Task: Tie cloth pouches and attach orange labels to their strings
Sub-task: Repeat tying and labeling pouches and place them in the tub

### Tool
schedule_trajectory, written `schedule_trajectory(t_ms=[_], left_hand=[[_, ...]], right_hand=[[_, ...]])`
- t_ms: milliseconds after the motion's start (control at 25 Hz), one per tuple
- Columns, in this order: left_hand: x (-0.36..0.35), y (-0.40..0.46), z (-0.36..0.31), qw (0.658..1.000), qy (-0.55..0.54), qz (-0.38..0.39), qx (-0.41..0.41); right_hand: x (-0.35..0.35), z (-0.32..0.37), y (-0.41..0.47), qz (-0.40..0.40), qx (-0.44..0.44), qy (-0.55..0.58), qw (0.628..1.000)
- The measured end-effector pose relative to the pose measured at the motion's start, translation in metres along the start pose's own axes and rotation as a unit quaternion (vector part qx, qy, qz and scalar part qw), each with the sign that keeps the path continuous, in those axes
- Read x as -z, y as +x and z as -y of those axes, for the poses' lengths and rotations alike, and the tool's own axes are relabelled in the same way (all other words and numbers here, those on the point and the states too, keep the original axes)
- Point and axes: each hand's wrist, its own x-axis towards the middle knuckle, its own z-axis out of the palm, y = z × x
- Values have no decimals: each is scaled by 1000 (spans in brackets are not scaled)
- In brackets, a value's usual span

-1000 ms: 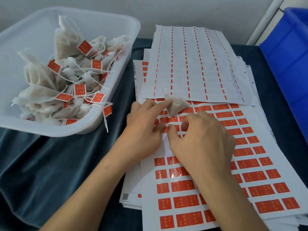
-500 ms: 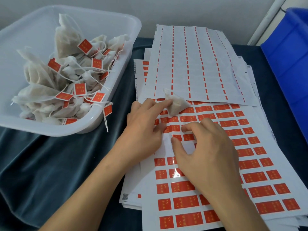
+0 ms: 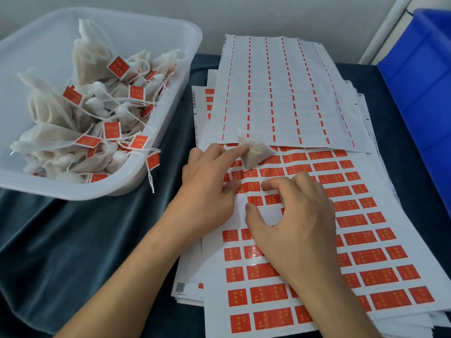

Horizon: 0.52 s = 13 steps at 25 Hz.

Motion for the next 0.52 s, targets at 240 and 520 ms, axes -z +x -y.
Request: schedule_trajectory(t_ms=[240, 520], left_hand=[[-1, 0, -1, 1000, 3, -7, -5], [-4, 2, 1, 1000, 4, -6, 2]], right_hand=[[-2, 8, -5, -30, 0, -40, 999], [-2, 4, 7, -21, -15, 11, 1000]])
